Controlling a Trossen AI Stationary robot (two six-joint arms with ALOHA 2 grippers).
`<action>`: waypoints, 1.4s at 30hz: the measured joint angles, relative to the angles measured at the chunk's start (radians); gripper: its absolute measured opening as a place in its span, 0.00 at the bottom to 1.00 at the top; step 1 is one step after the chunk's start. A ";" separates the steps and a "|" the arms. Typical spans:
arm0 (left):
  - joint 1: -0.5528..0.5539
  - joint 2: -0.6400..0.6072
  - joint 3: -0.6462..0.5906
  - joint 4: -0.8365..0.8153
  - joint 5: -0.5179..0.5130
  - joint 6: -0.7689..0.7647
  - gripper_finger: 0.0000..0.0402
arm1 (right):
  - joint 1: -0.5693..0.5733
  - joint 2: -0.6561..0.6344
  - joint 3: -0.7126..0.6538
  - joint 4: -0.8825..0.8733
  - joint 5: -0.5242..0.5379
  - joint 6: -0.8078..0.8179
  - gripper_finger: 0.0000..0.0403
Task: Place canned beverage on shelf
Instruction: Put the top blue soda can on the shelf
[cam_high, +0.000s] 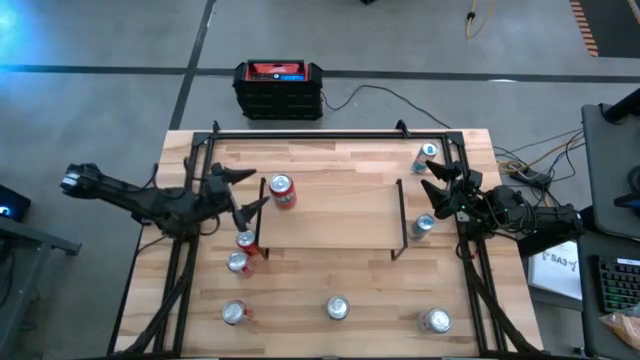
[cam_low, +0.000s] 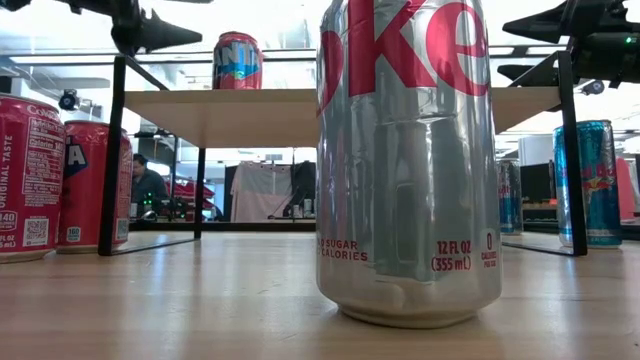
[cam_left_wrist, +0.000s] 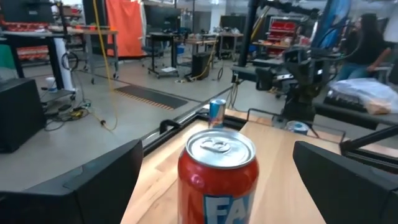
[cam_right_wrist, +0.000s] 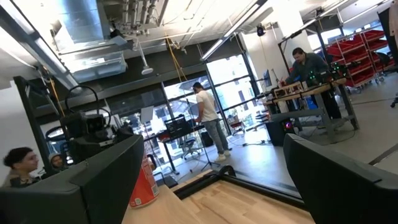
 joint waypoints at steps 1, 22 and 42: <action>-0.004 -0.009 0.000 0.003 0.000 0.008 1.00 | 0.000 0.000 0.000 0.000 0.000 0.001 0.92; -0.010 -0.303 0.012 -0.388 0.048 -0.019 1.00 | 0.000 0.000 0.000 0.000 0.000 0.000 0.92; -0.010 -0.507 -0.278 -0.257 0.190 0.006 1.00 | 0.000 0.000 0.000 0.000 0.000 0.000 0.92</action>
